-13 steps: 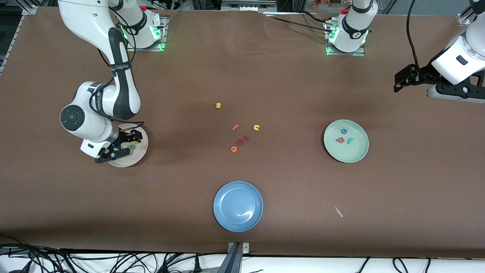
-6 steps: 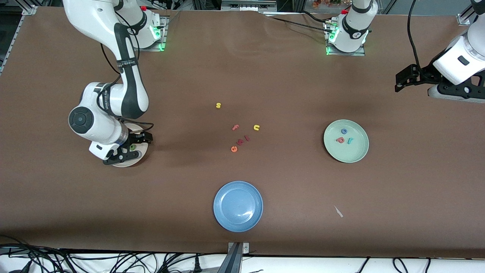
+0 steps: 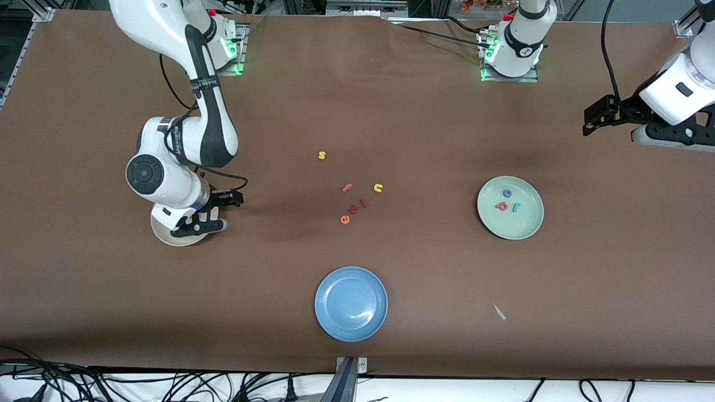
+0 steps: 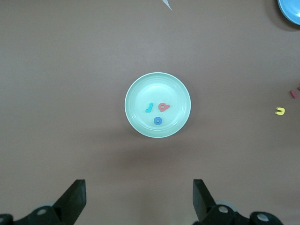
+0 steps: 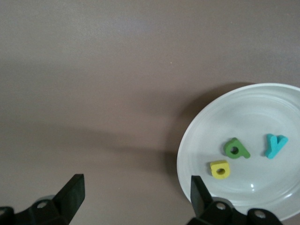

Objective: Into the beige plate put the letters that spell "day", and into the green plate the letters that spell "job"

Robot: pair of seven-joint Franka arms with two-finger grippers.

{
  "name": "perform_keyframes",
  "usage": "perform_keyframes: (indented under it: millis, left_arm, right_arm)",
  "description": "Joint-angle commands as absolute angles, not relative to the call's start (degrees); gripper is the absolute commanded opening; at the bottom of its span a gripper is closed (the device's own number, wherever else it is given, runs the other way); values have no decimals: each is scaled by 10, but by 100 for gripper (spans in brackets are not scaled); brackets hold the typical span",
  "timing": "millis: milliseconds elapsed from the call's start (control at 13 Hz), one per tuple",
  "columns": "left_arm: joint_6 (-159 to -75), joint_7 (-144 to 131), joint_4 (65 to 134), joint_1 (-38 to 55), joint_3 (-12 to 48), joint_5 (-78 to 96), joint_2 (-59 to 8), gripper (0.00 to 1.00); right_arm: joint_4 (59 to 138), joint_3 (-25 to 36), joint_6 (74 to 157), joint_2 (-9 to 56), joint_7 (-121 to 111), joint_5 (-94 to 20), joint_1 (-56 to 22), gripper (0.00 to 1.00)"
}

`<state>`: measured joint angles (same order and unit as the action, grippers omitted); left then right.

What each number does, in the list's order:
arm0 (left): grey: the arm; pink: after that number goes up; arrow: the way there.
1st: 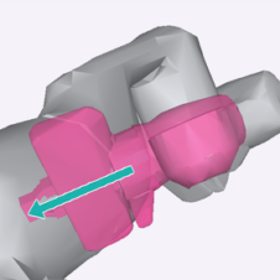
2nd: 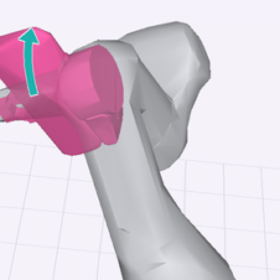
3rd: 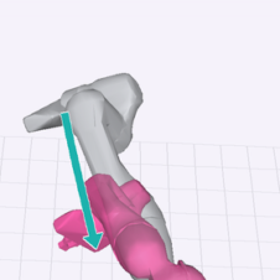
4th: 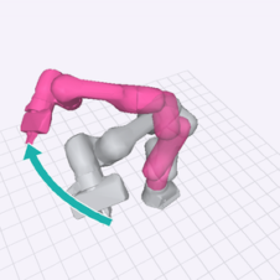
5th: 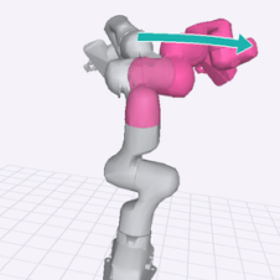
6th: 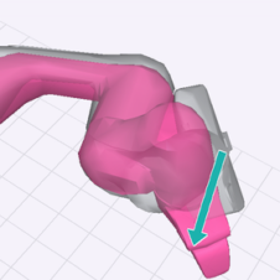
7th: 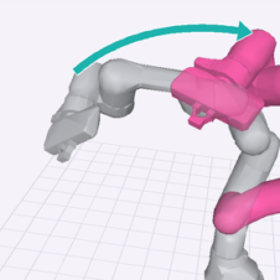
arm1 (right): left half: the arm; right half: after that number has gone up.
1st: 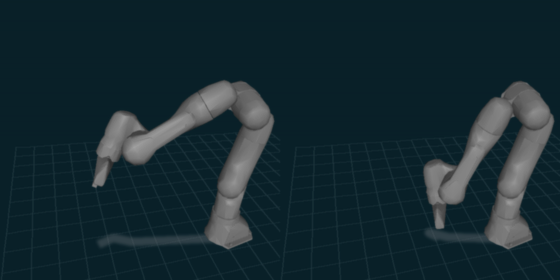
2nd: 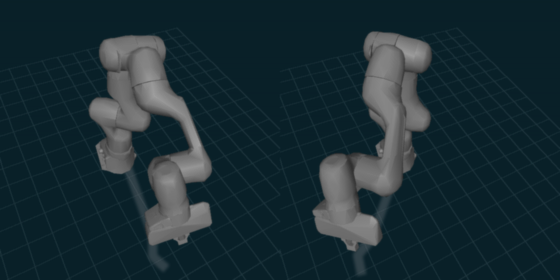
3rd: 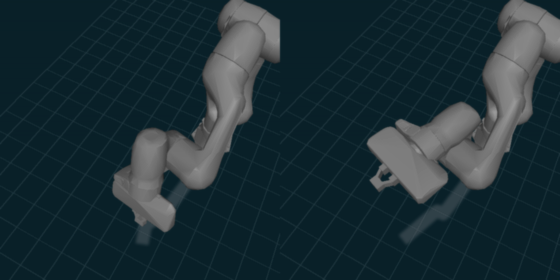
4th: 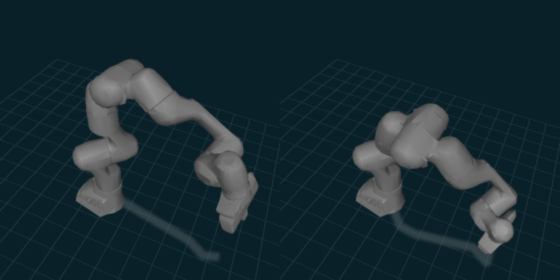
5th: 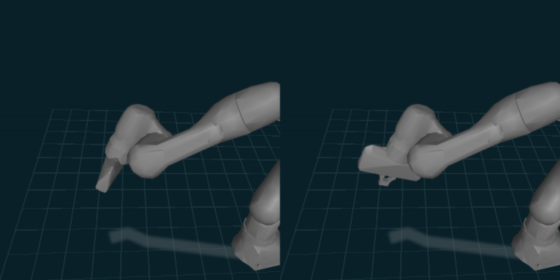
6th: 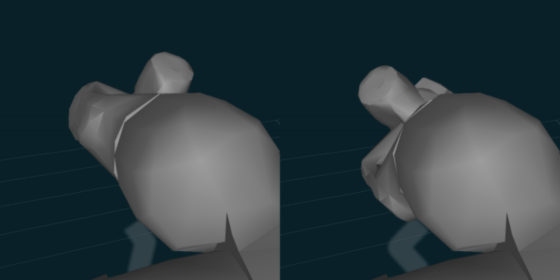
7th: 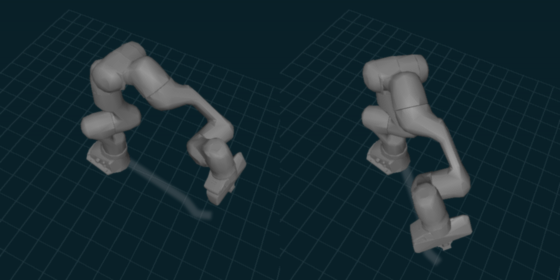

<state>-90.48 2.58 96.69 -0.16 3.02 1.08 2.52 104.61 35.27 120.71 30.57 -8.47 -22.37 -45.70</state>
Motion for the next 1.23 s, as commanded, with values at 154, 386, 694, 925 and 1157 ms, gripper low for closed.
perform_keyframes:
  millis: [154, 386, 694, 925, 1157]
  left_arm:
    - [-899, 23, 959, -9, 31, 19, 22, 100]
    - [-900, 23, 958, -9, 31, 19, 22, 100]
    - [-901, 22, 953, -8, 33, 19, 18, 100]
    - [-901, 22, 952, -8, 34, 19, 16, 100]
    - [-901, 22, 951, -8, 33, 19, 16, 100]
  right_arm:
    - [1047, 127, 1178, 217, -10, -116, -237, 100]
    - [1051, -34, 1144, 186, -3, -50, -61, 100]
    - [1043, 7, 1036, 111, -9, 20, -111, 100]
    - [991, 11, 931, 79, -10, 17, -90, 100]
    - [942, 44, 860, 45, -8, 11, -89, 100]
